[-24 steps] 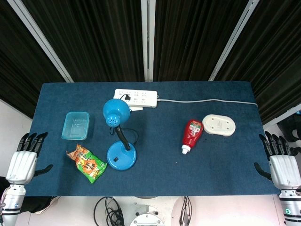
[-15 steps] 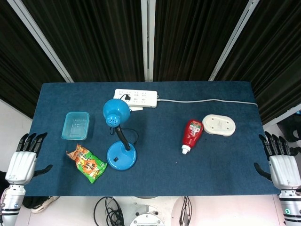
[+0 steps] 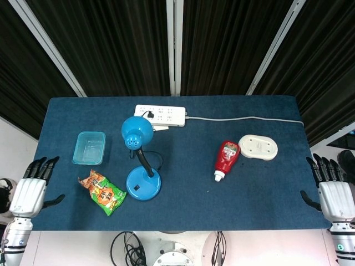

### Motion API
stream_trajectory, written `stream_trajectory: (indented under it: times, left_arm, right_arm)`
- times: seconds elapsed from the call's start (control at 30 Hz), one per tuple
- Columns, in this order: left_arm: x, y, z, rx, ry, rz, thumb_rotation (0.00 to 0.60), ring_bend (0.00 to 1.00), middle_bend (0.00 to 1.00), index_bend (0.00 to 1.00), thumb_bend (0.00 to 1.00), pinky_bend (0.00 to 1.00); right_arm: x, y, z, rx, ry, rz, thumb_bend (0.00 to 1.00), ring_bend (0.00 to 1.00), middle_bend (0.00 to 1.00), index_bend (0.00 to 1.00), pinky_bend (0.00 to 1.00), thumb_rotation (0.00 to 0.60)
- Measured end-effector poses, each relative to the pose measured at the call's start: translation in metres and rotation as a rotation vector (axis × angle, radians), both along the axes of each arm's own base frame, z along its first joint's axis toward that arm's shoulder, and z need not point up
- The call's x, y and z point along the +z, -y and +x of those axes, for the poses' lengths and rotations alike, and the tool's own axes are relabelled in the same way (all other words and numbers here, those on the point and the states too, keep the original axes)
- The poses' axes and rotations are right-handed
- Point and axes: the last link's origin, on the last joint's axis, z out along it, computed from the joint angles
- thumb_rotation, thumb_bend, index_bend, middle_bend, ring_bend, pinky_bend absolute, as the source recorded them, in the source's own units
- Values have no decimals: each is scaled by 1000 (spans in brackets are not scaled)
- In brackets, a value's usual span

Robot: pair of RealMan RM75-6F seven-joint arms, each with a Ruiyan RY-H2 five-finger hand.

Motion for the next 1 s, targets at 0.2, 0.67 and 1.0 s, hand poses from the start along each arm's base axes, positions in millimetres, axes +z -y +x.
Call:
stream_trajectory:
  times: [0.2,0.67,1.0]
  left_arm:
    - [-12,6,11,-76,97,-86,600,812,776,78,268,915]
    - [-97,10,51,-208,66,-431,600,833,829,101,359,921]
    - [-129,-11,70,-205,-9,-555,600,835,838,97,380,917]
  right_arm:
    - [1,-2,0,2,20,0,176,0,0,0,11,600]
    - [2,-8,-2,4,37,-1,176,0,0,0,12,600]
    - [6,-10,-5,-2,43,-17,176,0,0,0,12,600]
